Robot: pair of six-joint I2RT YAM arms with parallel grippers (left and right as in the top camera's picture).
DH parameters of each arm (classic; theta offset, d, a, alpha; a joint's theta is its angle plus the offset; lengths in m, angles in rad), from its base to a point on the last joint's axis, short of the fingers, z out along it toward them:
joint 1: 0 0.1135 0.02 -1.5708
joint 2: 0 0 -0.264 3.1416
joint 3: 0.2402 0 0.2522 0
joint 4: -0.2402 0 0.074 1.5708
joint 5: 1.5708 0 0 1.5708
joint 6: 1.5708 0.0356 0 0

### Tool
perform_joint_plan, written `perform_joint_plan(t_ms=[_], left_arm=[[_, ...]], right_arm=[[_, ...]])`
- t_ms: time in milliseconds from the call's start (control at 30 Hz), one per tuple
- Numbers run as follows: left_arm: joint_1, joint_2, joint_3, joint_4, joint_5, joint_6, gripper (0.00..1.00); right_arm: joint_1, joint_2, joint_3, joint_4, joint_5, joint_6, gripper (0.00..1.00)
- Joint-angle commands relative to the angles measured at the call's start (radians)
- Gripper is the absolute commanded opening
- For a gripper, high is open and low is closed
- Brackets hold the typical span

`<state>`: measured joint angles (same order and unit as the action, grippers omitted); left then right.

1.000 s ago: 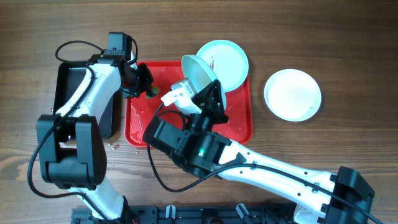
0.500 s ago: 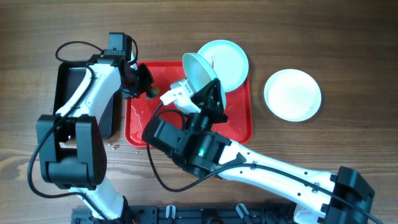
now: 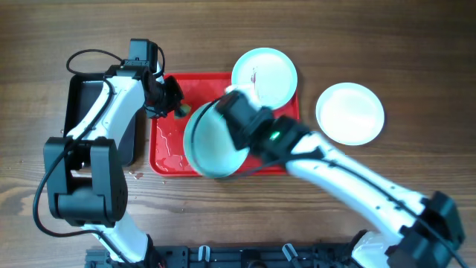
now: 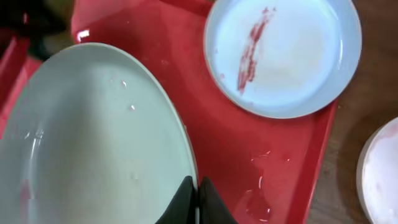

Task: Clean dirty plates on tray and stack at the side
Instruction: 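Carry the blue-rimmed plate right and stack it on the white plate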

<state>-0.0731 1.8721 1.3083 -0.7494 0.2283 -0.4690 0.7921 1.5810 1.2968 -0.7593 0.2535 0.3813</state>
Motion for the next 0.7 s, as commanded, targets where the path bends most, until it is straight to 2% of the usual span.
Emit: perform_joint_plan(t_ms=[0, 133, 367, 467, 667], left_arm=[[-0.002, 0.008, 0.014, 0.001, -0.016, -0.002, 0.04], [-0.002, 0.008, 0.014, 0.0, -0.022, -0.002, 0.04], [-0.002, 0.008, 0.014, 0.0, -0.021, -0.002, 0.04], [-0.002, 0.008, 0.014, 0.0, -0.021, -0.002, 0.04], [-0.002, 0.008, 0.014, 0.0, -0.021, -0.002, 0.04]], right_arm=[[-0.197, -0.076, 0.018, -0.006, -0.277, -0.02, 0.04], [-0.453, -0.08, 0.018, -0.033, -0.372, -0.039, 0.04], [-0.848, -0.075, 0.014, -0.083, -0.385, -0.011, 0.04], [-0.964, -0.075, -0.035, -0.08, -0.382, 0.015, 0.04], [-1.089, -0.073, -0.185, -0.024, -0.298, 0.041, 0.04]])
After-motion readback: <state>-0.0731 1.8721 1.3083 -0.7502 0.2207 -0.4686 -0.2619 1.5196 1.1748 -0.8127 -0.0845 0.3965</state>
